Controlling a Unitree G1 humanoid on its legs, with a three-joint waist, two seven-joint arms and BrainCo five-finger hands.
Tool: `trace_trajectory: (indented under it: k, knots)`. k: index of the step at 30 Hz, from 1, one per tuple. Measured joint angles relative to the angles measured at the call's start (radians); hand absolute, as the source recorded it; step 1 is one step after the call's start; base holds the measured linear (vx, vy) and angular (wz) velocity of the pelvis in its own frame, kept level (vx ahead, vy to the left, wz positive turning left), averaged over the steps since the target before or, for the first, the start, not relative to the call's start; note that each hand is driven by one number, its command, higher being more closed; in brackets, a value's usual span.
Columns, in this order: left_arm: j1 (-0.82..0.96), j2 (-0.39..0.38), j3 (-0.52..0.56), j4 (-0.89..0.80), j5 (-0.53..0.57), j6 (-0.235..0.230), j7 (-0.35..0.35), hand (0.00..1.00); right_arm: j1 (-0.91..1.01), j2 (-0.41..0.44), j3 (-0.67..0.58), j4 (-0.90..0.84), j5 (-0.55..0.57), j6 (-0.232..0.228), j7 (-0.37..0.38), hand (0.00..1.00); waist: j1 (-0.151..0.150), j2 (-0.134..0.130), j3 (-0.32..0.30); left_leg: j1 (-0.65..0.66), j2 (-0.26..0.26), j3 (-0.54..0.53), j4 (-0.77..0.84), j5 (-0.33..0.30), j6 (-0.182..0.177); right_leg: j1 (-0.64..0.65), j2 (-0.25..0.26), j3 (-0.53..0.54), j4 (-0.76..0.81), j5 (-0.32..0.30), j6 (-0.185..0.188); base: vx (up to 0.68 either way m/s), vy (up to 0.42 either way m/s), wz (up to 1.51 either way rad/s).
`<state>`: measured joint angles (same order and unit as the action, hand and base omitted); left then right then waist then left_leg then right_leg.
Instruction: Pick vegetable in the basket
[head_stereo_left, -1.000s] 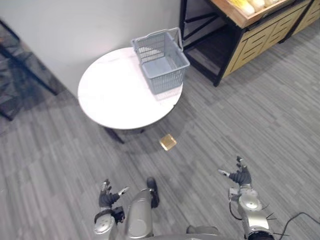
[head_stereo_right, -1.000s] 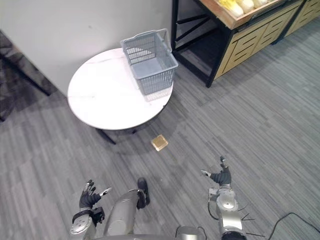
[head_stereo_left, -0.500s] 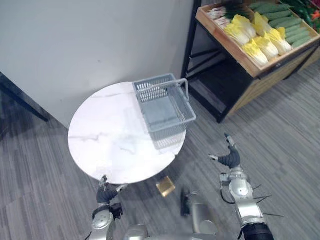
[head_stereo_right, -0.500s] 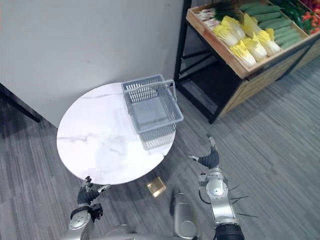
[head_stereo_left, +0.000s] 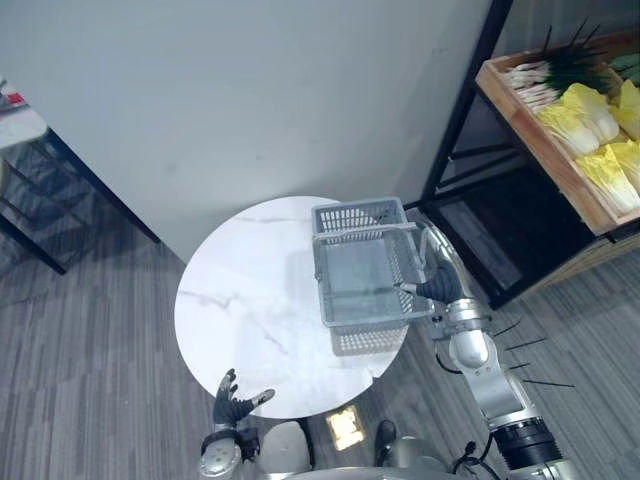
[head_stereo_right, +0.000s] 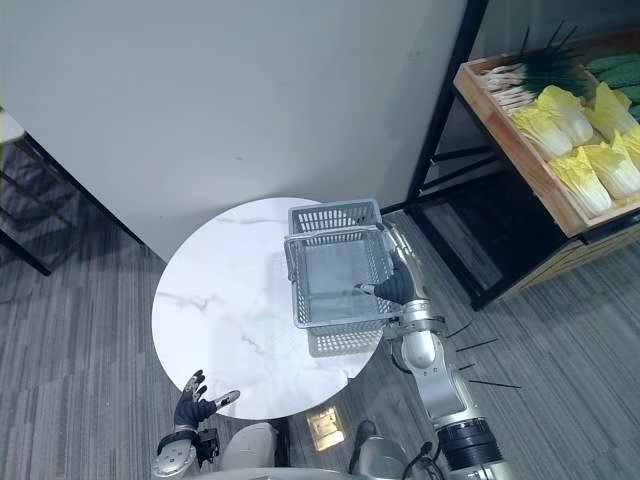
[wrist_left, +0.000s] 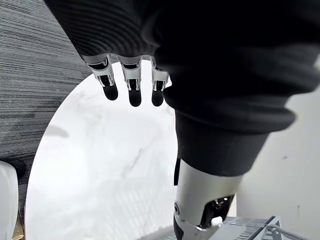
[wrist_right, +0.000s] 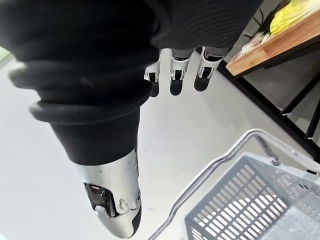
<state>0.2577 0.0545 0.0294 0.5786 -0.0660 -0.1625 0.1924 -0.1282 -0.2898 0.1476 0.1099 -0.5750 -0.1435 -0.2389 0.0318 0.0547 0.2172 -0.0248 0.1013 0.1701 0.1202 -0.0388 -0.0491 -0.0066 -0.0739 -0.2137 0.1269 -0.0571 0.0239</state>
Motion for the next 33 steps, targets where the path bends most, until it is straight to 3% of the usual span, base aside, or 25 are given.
trace_trajectory:
  k: [6, 11, 13, 15, 20, 21, 24, 33]
  knots:
    - [-0.004, 0.047, -0.003, 0.013, 0.003, -0.003, 0.003, 0.00, -0.197, -0.045, 0.136, 0.238, -0.051, 0.000, 0.000, 0.00, 0.010, 0.000, -0.001, 0.012, -0.014, -0.005, -0.157, 0.089, -0.006, -0.051, 0.009, -0.004, -0.019, 0.015, -0.007, 0.00, -0.006, 0.02]
    - [-0.011, 0.051, -0.027, 0.013, -0.001, -0.023, 0.007, 0.00, -0.358, -0.089, 0.152, 0.397, -0.064, 0.011, -0.002, 0.00, 0.014, 0.013, 0.008, -0.022, -0.017, -0.027, -0.201, 0.126, -0.005, -0.089, 0.010, -0.028, -0.027, 0.027, -0.009, -0.01, -0.013, 0.13]
    - [-0.027, 0.053, -0.027, 0.012, -0.003, -0.032, 0.015, 0.00, -0.419, -0.117, 0.171, 0.442, -0.064, 0.024, -0.006, 0.00, 0.017, 0.023, 0.024, -0.037, -0.018, -0.035, -0.205, 0.135, -0.002, -0.101, 0.009, -0.034, -0.027, 0.031, -0.010, -0.02, 0.005, 0.12]
    - [-0.056, 0.053, -0.027, 0.010, -0.008, -0.046, 0.029, 0.00, -0.500, -0.157, 0.184, 0.489, -0.064, 0.036, -0.016, 0.00, 0.039, 0.044, 0.057, -0.060, -0.018, -0.042, -0.200, 0.142, 0.001, -0.118, 0.009, -0.037, -0.027, 0.038, -0.013, -0.05, 0.007, 0.08]
    - [-0.068, 0.053, -0.027, 0.003, -0.042, -0.061, 0.032, 0.00, -0.628, -0.219, 0.184, 0.563, -0.064, 0.051, -0.044, 0.00, 0.043, 0.074, 0.098, -0.130, -0.016, -0.091, -0.192, 0.162, 0.001, -0.163, 0.009, -0.078, -0.020, 0.038, -0.014, -0.03, -0.018, 0.25]
    - [-0.068, 0.053, -0.027, 0.003, -0.043, -0.061, 0.032, 0.00, -0.645, -0.223, 0.184, 0.577, -0.064, 0.054, -0.046, 1.00, 0.043, 0.076, 0.102, -0.136, -0.016, -0.093, -0.192, 0.164, 0.001, -0.169, 0.009, -0.079, -0.016, 0.038, -0.014, 0.00, -0.019, 0.14]
    - [-0.084, 0.053, -0.028, 0.001, -0.058, -0.064, 0.032, 0.00, -0.706, -0.255, 0.186, 0.645, -0.063, 0.070, -0.048, 1.00, 0.044, 0.089, 0.132, -0.150, -0.017, -0.106, -0.191, 0.169, 0.001, -0.179, 0.008, -0.080, -0.009, 0.038, -0.015, -0.01, -0.002, 0.10]
    - [-0.090, 0.053, -0.029, -0.009, -0.079, -0.083, 0.033, 0.00, -0.770, -0.284, 0.212, 0.682, -0.028, 0.072, -0.045, 1.00, 0.053, 0.092, 0.147, -0.181, -0.015, -0.113, -0.190, 0.176, 0.000, -0.225, 0.008, -0.061, 0.022, 0.026, -0.022, 0.00, -0.001, 0.02]
